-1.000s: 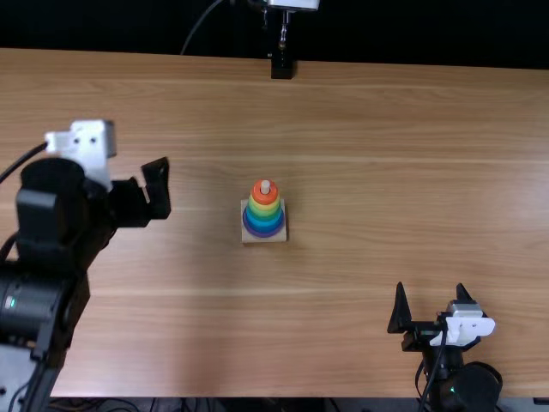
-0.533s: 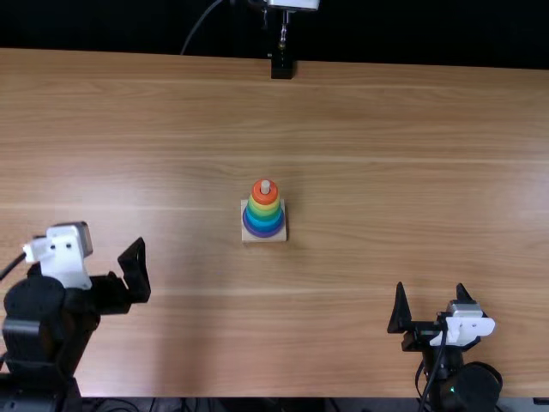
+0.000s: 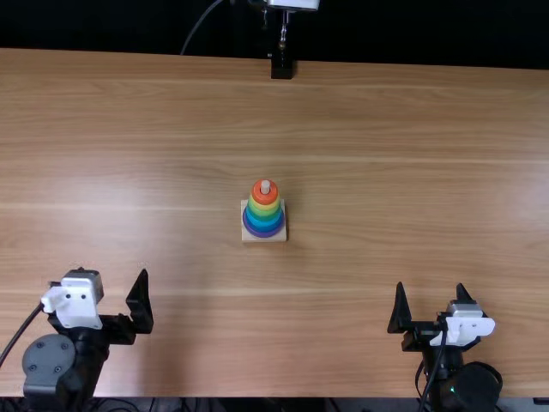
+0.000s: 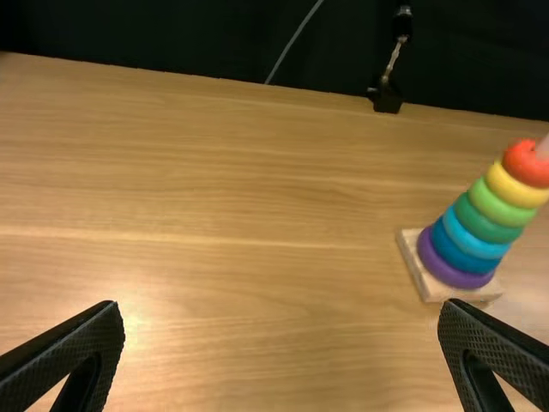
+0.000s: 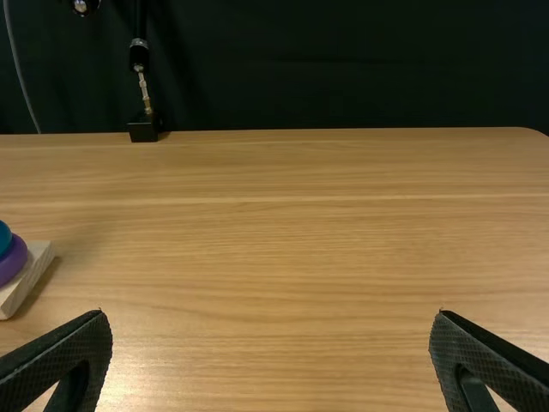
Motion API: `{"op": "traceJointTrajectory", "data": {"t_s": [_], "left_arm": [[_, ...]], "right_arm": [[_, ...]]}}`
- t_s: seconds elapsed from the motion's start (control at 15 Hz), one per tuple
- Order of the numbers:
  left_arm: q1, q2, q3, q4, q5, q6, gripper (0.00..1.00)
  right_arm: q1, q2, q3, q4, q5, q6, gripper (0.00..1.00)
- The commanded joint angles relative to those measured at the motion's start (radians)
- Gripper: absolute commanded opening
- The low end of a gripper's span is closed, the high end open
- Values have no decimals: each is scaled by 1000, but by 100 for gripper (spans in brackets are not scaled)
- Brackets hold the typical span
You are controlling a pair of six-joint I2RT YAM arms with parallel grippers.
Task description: Build the Hanoi tower: stack the rings onto the peg from bottom to top in this color order: purple, dark blue, light blue, dark green, light green, yellow, orange.
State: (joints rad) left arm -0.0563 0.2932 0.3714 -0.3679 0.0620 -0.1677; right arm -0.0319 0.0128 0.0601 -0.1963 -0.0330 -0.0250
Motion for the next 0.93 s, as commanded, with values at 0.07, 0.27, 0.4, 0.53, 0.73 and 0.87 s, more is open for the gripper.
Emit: {"op": "traceJointTrajectory", "data": {"t_s": [0.07,0.27,0.4,0.53,0.73,0.87], "left_arm": [[36,-80,-89,5,10,24,100],[36,-152,-163,5,6,26,100],[29,-160,-206,5,8,31,100],[23,-204,-239,3,10,35,100],[16,-221,-276,3,13,70,100],[23,-246,-296,3,19,168,100]], "right_arm": [[-6,-13,-42,-68,-6,-1,100],[-6,-13,-42,-70,-6,-1,100],[-6,-13,-42,-70,-6,-1,100],[-6,-13,-42,-70,-6,-1,100],[-6,-13,-42,-70,-6,-1,100],[-6,-13,-42,-70,-6,-1,100]]}}
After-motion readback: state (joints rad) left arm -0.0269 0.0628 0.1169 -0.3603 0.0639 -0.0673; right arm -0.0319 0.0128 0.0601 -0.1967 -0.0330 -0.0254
